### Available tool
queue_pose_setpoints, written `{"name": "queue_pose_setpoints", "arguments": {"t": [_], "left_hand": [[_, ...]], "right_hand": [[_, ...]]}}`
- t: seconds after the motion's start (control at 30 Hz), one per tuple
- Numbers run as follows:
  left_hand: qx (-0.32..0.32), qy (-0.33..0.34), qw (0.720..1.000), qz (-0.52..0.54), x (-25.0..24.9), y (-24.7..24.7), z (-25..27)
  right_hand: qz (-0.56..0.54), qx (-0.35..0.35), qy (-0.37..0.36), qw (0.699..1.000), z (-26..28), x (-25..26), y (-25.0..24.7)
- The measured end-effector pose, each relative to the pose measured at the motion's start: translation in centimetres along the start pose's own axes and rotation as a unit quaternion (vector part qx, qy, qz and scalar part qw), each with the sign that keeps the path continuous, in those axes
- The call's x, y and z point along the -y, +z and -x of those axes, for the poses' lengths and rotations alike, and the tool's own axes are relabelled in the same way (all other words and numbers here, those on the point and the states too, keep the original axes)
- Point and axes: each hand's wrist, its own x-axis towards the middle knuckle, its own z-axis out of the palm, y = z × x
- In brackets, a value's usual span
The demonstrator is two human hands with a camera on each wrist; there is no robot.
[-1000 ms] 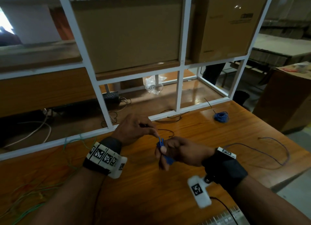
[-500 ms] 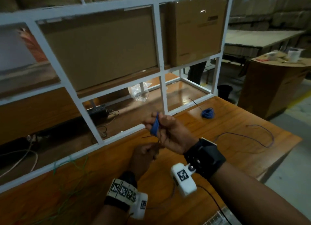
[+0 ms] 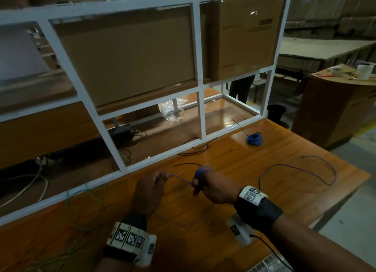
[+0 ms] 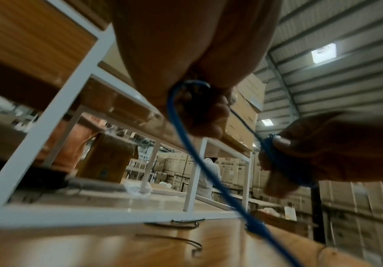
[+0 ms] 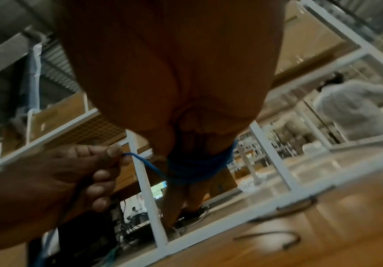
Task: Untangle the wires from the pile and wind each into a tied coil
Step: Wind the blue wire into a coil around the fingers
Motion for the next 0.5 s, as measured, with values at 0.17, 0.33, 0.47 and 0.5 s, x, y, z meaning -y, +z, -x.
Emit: {"name": "queue_pose_setpoints", "arguments": {"t": [0.17,0.33,0.47,0.5], "left_hand": [[0.007,0.149,0.989,-0.021,-2.8,-0.8,-3.1],[0.056,0.125,0.99,0.043,-3.3,0.0,-4.5],[0.047,0.08,0.99,0.11,-2.4,1.4,-4.8],[0.03,0.063,0.99,0.119,-2.5,1.7,-4.8]], "right_hand": [[-0.172,0.158,-0.009,0.972,1.7,3.0,0.1],[-0.286,0.23,-0.117,0.923,2.5,5.3,-1.0],[-0.447,0.186,-0.174,0.858,2.3,5.6,-2.3],[-0.497,0.171,-0.172,0.833,2.2,5.8,-2.8]]}}
